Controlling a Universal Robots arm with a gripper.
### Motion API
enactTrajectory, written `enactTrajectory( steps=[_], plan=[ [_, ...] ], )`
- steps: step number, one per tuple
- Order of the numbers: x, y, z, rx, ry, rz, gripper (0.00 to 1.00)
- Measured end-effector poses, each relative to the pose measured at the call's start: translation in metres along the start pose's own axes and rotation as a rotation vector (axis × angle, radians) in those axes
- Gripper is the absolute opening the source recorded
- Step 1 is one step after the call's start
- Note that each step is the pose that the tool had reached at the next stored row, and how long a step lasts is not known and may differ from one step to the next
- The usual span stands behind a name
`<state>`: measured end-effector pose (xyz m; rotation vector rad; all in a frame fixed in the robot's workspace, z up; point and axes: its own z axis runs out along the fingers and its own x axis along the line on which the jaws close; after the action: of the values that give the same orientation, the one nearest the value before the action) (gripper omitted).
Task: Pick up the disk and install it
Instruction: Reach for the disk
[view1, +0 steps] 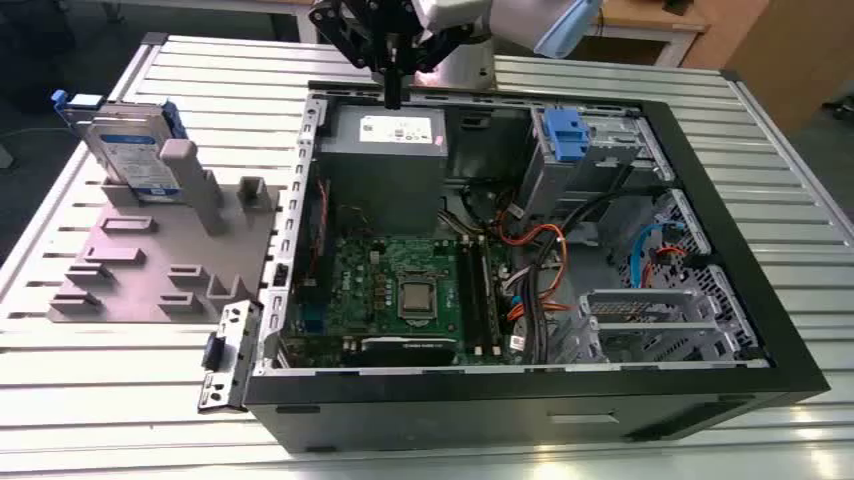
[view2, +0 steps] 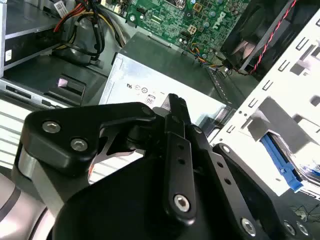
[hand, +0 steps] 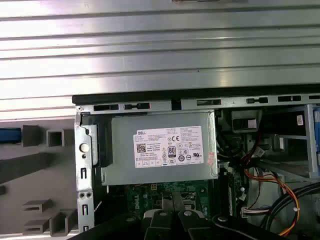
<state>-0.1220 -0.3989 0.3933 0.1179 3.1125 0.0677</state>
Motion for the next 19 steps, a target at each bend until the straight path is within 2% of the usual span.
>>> enactTrajectory(
  steps=[6,12,19],
  plan=[
    [0.0002,0.0,0.0,0.0,0.0,0.0,0.11],
    [0.0041,-0.0003,-0.0001,0.0001,0.0,0.0,0.11],
    [0.0053,-0.0004,-0.0001,0.0,0.0,0.0,0.11]
  ],
)
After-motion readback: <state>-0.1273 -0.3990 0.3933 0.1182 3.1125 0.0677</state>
